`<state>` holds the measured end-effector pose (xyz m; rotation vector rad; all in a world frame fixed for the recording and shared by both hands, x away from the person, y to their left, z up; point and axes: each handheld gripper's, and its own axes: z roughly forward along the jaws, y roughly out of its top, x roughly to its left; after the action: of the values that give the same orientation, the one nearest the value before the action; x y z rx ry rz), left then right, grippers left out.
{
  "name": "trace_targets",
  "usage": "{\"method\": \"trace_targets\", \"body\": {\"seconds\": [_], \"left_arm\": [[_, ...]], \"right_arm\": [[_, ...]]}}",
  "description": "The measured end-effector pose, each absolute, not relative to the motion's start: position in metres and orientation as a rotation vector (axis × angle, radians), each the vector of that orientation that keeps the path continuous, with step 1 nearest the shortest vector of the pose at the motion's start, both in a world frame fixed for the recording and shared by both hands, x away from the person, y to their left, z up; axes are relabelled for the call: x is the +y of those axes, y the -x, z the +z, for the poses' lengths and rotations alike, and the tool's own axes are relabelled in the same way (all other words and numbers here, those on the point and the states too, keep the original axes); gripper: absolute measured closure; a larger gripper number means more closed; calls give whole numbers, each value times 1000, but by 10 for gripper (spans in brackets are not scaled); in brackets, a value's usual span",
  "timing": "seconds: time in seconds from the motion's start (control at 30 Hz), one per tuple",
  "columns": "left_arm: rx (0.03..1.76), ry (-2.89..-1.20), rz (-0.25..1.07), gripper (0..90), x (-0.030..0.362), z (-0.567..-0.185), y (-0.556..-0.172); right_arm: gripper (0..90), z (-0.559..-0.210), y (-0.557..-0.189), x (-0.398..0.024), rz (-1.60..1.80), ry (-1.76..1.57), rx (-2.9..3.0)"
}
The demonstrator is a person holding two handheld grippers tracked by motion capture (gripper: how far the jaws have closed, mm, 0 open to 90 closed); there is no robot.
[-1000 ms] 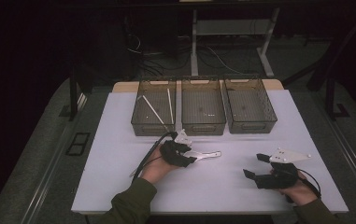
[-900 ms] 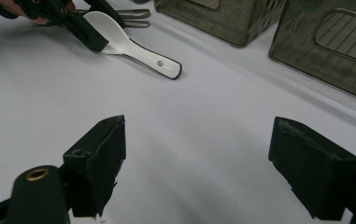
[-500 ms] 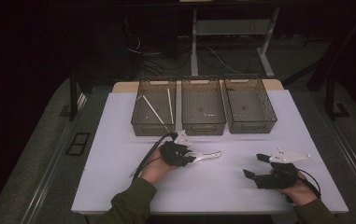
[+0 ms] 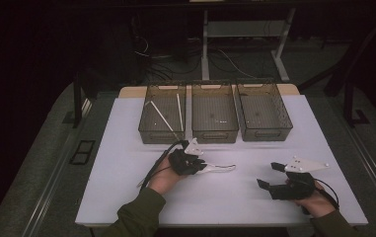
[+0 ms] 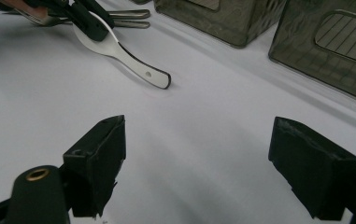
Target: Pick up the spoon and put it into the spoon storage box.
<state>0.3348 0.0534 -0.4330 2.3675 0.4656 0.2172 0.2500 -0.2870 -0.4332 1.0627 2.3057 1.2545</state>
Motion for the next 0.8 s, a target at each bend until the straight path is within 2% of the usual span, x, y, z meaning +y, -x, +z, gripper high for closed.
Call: {"method": "trace_targets", "body": {"seconds": [0.5,0.8], "left_arm": [[465,-2301,208,809,66,-421,-339],[449,-2265,191,809,71,-412,-339]], "right_arm": [[187,-434,-250,-285,1266,-1042,2305],[122,-438,-253,-286,1330,-1075,2275]]}}
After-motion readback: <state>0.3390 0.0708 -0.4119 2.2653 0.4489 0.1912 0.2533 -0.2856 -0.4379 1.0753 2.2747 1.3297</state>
